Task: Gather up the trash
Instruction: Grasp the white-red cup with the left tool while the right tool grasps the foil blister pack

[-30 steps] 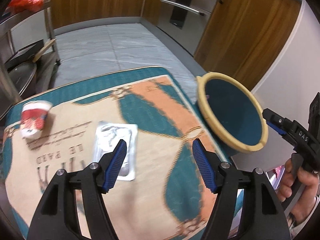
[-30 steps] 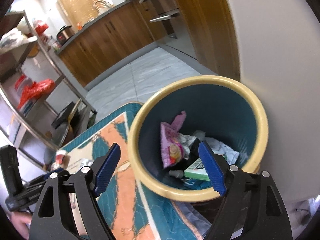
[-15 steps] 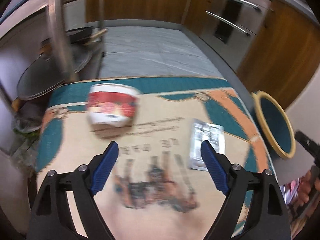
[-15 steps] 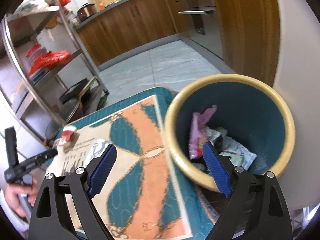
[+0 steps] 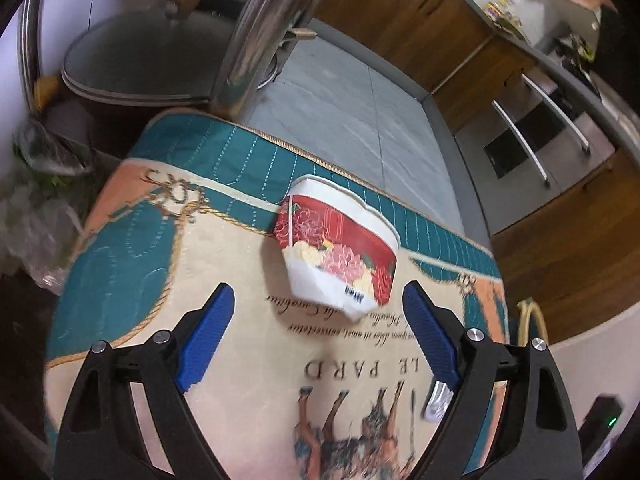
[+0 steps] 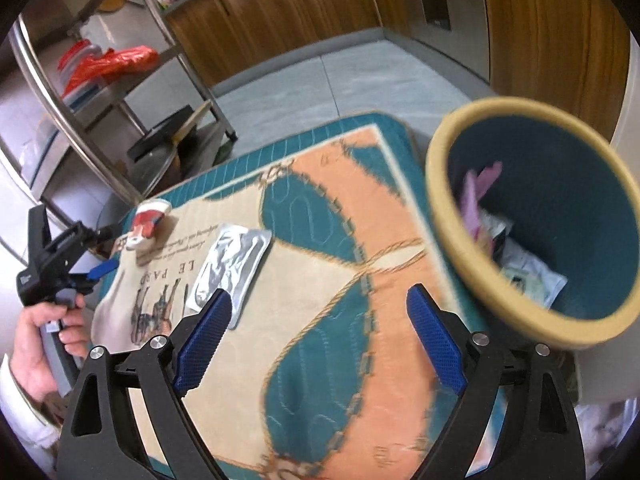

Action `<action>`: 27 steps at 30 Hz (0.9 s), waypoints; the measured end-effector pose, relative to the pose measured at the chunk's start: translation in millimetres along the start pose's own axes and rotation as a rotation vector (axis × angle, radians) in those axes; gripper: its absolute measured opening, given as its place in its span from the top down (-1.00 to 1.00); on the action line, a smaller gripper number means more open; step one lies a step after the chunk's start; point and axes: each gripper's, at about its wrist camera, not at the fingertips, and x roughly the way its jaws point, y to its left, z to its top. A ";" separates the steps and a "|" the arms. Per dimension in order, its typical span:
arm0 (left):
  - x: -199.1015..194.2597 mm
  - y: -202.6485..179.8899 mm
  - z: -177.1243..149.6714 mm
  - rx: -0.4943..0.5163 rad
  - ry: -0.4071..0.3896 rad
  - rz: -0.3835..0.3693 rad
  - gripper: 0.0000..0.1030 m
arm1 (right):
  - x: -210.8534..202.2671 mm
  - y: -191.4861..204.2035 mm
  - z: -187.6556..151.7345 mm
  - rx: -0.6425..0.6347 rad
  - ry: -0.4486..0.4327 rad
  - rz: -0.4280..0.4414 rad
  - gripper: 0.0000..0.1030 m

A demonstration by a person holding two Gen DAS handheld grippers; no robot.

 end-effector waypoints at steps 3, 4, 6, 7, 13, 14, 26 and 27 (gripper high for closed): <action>15.2 1.7 4.7 -0.044 0.022 -0.036 -0.62 | 16.3 15.8 -1.3 0.001 0.030 -0.012 -0.73; 20.7 0.9 4.7 -0.049 0.029 -0.034 -0.57 | 22.1 21.1 -0.8 0.003 0.039 -0.016 -0.73; 26.8 -5.5 5.3 -0.017 0.017 -0.004 -0.53 | 34.2 32.0 -0.2 -0.001 0.054 -0.034 -0.73; 31.0 -9.4 4.9 0.002 0.016 0.015 -0.53 | 38.6 36.3 0.4 -0.001 0.059 -0.040 -0.73; 43.3 -27.4 1.7 0.090 -0.003 0.103 -0.07 | 71.0 68.2 -5.0 -0.019 0.091 -0.100 -0.82; 44.2 -30.0 1.9 0.105 -0.002 0.107 0.04 | 74.3 74.8 -6.4 -0.040 0.091 -0.109 -0.86; 44.5 -47.9 -11.9 0.181 -0.011 0.068 0.60 | 90.0 122.6 -26.9 -0.287 0.070 -0.184 -0.64; 43.5 -48.4 -13.6 0.182 -0.013 0.069 0.60 | 87.2 121.8 -27.5 -0.293 0.066 -0.178 -0.48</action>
